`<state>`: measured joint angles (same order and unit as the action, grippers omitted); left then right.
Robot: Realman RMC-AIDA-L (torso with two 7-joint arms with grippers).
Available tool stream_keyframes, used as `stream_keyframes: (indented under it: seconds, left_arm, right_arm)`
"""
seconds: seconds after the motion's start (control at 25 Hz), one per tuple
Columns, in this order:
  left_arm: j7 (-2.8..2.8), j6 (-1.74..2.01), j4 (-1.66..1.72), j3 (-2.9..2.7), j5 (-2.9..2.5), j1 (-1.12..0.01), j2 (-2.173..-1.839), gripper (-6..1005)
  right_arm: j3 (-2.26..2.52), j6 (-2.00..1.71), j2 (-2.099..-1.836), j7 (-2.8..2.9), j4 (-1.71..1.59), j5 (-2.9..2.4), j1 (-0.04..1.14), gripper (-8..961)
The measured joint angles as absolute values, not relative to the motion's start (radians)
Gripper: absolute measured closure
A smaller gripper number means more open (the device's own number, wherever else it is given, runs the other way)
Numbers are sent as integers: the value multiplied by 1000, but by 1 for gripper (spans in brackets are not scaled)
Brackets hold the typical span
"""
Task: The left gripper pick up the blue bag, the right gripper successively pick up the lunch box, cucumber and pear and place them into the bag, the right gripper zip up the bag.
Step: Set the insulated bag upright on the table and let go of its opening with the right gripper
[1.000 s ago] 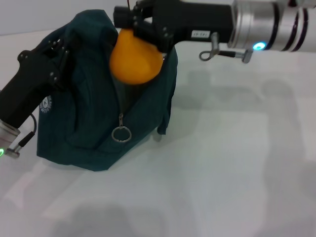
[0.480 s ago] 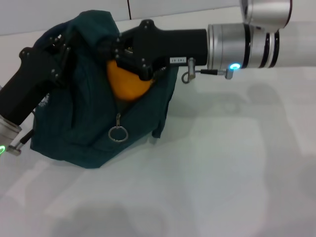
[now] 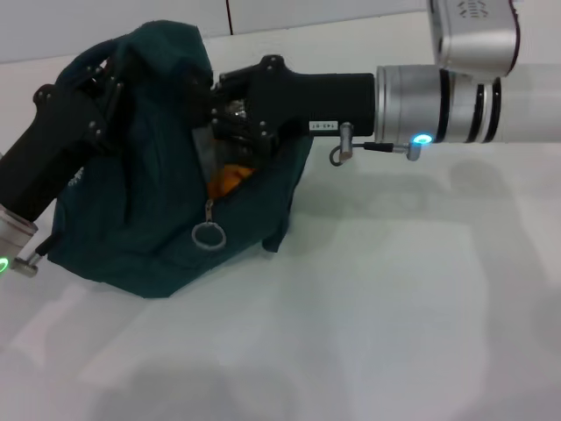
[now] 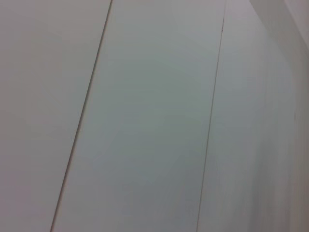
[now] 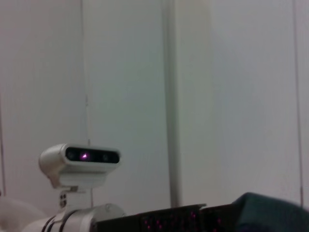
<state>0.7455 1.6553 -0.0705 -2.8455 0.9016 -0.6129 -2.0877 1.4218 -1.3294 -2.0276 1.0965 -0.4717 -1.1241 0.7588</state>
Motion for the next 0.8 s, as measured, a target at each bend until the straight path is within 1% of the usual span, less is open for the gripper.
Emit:
stream_keyframes:
  seconds: [0.16,0.24,0.32,0.4,0.6,0.64,0.68,0.72,0.8]
  left_arm:
    - [746,1654,-70,-2845,902,-614,-2088,945]
    - [746,1654,-70,-2845,902,-613,-2088,945]
    - [745,1654,-70,-2845,904,-611,-2088,945]
    - [746,1653,-71,-2846,909,-607,-2087,945]
    - [748,1656,-78,-2845,915,-597,-2085,945]
    - [748,1656,-79,-2845,916,-596,-2085,945]
    - [748,1656,-80,-2845,917,-597,-2085,945]
    - [748,1656,-80,-2845,917,-598,-2085,945]
    - [749,1655,-80,-2845,917,-602,-2085,945]
  right_arm:
    - [1435,-1324,-2028,1096,-513,-1083,719,819]
    - [1434,-1333,-2027,1096,-571,-1074,673,810]
    - [1434,-1350,-2021,1095,-660,-1072,604,744]
    - [1432,-1381,-2008,1094,-759,-1086,517,679]
    - [1427,-1441,-1955,1134,-983,-1236,330,514]
    - [1421,-1444,-1949,1154,-1012,-1282,305,481]
    - [1411,-1446,-1947,1177,-1035,-1329,281,448]
    - [1394,-1446,-1950,1194,-1042,-1366,267,446]
    - [1349,-1446,-1972,1218,-1029,-1437,248,443]
